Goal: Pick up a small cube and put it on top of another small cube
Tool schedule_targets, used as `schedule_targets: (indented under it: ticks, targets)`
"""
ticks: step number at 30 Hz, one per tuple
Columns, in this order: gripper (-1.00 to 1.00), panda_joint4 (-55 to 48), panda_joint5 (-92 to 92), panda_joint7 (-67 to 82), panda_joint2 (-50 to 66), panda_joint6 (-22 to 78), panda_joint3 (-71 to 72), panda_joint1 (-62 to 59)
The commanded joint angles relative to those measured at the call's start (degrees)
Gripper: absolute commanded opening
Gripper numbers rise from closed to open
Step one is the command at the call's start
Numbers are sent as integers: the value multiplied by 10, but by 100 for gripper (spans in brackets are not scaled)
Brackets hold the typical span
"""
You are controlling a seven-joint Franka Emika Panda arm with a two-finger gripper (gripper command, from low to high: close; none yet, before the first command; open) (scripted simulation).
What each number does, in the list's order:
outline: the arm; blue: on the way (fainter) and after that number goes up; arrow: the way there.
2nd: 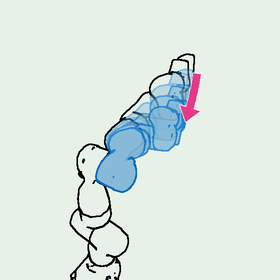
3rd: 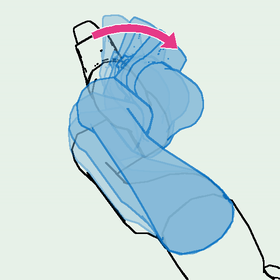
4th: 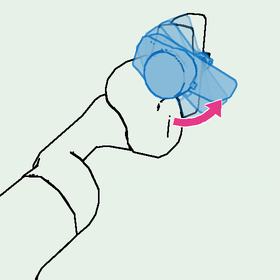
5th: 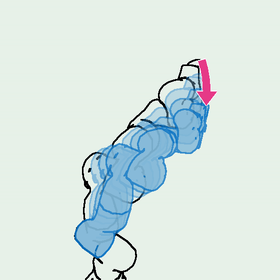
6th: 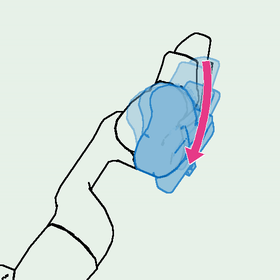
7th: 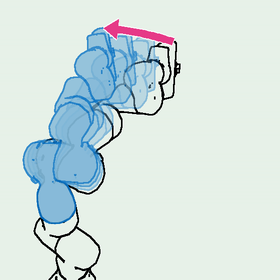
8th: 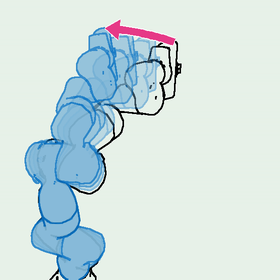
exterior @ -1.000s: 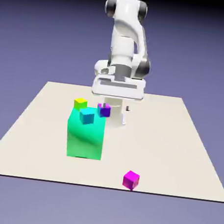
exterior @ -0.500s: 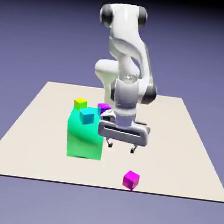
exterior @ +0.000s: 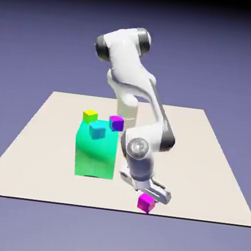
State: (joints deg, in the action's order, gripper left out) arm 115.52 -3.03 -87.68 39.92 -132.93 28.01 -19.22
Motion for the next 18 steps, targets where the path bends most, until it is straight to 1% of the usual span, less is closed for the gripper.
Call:
schedule_targets:
  ticks: [1, 2, 5, 7, 18]
  targets:
    - [-100, 0, 0, 0, 0, 0, 0, 0]
    - [-100, 0, 0, 0, 0, 0, 0, 0]
    - [-100, -17, 21, 9, -58, 75, 21, -24]
    - [-100, -19, 23, 10, -64, 82, 24, -27]
    - [-100, 36, 10, 239, -292, 263, -193, 69]
